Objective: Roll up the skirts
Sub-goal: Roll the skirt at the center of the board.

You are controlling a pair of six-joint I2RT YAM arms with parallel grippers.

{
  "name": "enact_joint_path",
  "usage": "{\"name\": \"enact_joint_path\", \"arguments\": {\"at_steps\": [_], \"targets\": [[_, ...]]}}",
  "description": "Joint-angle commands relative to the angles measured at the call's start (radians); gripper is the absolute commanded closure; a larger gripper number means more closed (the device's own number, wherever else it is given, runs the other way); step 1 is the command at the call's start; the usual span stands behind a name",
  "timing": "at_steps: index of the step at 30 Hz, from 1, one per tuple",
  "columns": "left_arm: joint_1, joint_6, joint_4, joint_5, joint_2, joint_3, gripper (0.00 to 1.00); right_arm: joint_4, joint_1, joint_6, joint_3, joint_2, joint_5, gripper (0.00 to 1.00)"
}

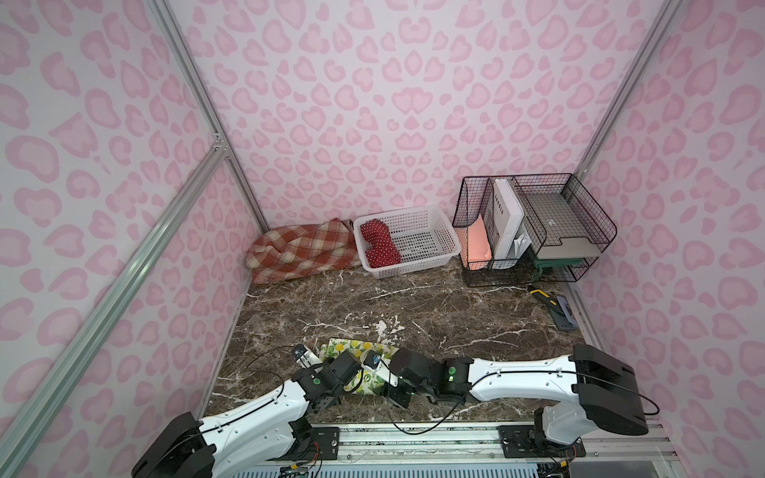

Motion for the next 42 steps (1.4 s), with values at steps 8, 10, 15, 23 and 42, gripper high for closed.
{"name": "enact_joint_path", "arguments": {"at_steps": [8,10,15,23,42], "targets": [[-0.002,0.03,0.012,0.02,-0.014,0.007,1.0,-0.087,-0.026,0.052,-0.079,-0.205,0.088,0.38],[-0.002,0.032,0.019,0.028,0.009,0.011,1.0,-0.111,0.053,0.024,-0.052,-0.176,0.223,0.39],[-0.002,0.033,0.033,0.034,0.035,0.016,1.0,-0.075,0.141,-0.02,-0.007,-0.068,0.258,0.39],[-0.001,0.017,0.013,0.035,-0.023,-0.001,1.0,0.029,0.171,-0.119,0.008,0.07,0.297,0.36],[0.0,0.023,0.001,0.043,-0.075,-0.013,1.0,-0.162,0.135,-0.034,0.1,0.394,0.29,0.8]]}}
